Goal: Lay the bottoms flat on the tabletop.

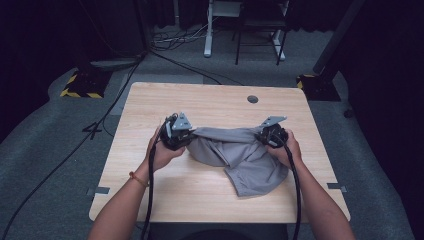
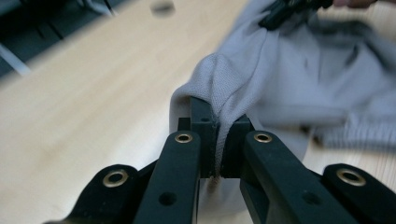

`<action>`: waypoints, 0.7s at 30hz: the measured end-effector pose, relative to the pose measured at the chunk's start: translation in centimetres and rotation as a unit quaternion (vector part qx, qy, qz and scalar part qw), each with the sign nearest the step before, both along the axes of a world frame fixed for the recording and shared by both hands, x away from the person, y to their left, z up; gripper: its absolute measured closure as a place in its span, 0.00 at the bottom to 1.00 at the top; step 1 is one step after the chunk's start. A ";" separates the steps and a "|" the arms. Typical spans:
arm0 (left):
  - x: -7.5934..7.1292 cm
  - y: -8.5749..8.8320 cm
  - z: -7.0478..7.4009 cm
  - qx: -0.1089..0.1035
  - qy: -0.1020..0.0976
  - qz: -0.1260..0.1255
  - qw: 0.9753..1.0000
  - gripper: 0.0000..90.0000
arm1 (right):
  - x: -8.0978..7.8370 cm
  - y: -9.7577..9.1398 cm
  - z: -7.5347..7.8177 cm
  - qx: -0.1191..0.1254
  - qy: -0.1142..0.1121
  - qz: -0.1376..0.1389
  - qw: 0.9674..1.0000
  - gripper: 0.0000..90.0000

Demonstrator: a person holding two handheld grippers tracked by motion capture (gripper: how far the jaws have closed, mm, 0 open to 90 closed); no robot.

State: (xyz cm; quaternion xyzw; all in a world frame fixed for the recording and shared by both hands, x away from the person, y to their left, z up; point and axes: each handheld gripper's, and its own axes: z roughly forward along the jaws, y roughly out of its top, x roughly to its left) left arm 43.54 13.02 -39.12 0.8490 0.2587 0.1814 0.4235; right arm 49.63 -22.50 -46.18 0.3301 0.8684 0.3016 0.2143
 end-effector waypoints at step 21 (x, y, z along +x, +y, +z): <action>-7.7 -3.4 0.3 0.121 0.039 -0.142 0.982 0.92 | -5.3 -3.6 5.0 0.033 -0.055 0.041 0.997 0.87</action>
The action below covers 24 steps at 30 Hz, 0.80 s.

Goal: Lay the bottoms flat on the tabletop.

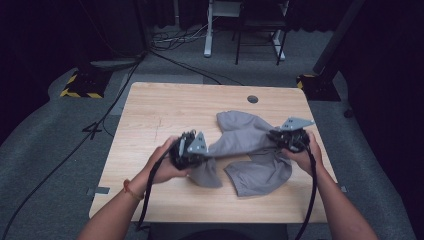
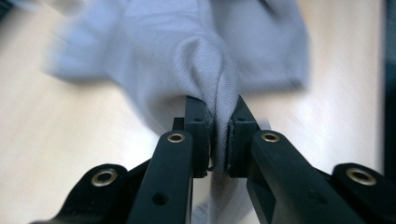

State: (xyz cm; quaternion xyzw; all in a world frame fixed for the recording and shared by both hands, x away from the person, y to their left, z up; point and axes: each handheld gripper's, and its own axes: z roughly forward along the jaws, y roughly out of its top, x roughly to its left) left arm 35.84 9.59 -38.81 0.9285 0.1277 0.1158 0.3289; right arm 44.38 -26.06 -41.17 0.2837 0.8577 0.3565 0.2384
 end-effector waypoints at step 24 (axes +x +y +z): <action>-1.8 -1.1 -3.8 -0.083 0.048 0.032 0.995 0.35 | -4.9 -5.3 -4.4 0.021 0.082 -0.087 0.993 0.43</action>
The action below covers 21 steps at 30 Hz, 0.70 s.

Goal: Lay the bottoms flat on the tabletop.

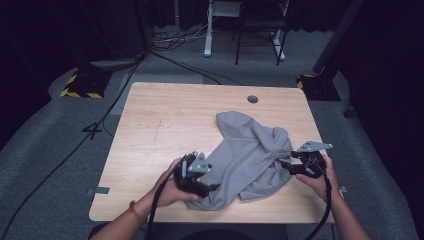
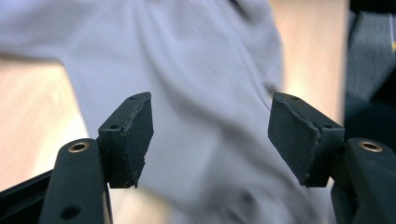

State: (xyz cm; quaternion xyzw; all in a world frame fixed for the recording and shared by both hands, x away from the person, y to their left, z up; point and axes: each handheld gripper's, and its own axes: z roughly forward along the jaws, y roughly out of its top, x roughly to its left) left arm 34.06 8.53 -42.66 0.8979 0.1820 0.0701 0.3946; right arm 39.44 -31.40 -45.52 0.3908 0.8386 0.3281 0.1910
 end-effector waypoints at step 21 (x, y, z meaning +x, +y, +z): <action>15.0 -7.1 -5.4 0.105 0.029 0.099 0.989 1.00 | 0.7 0.2 -2.8 -0.022 0.042 -0.039 0.998 0.90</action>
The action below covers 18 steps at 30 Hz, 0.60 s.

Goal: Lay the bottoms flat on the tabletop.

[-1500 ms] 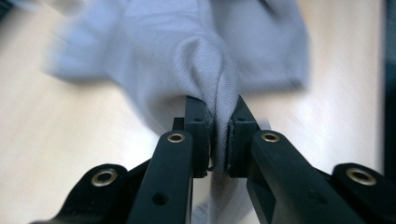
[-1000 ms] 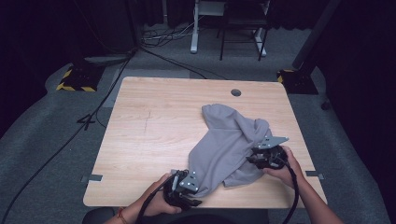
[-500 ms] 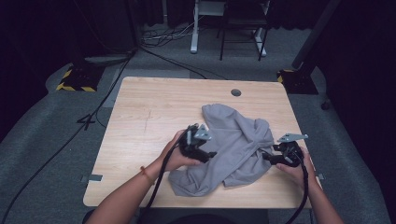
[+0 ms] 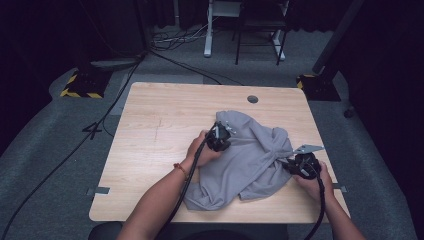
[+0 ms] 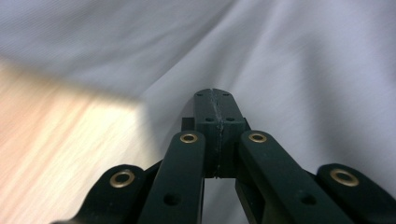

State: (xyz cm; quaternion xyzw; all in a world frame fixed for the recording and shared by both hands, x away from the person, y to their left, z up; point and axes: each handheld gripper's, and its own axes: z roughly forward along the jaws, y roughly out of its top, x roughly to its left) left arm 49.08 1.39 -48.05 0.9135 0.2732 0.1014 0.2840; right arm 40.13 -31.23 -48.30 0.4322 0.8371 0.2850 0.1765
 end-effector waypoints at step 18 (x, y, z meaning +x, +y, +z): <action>-1.1 2.5 1.5 -0.065 0.017 -0.018 0.998 0.50 | 0.4 -2.7 1.8 0.028 -0.048 -0.058 0.997 0.94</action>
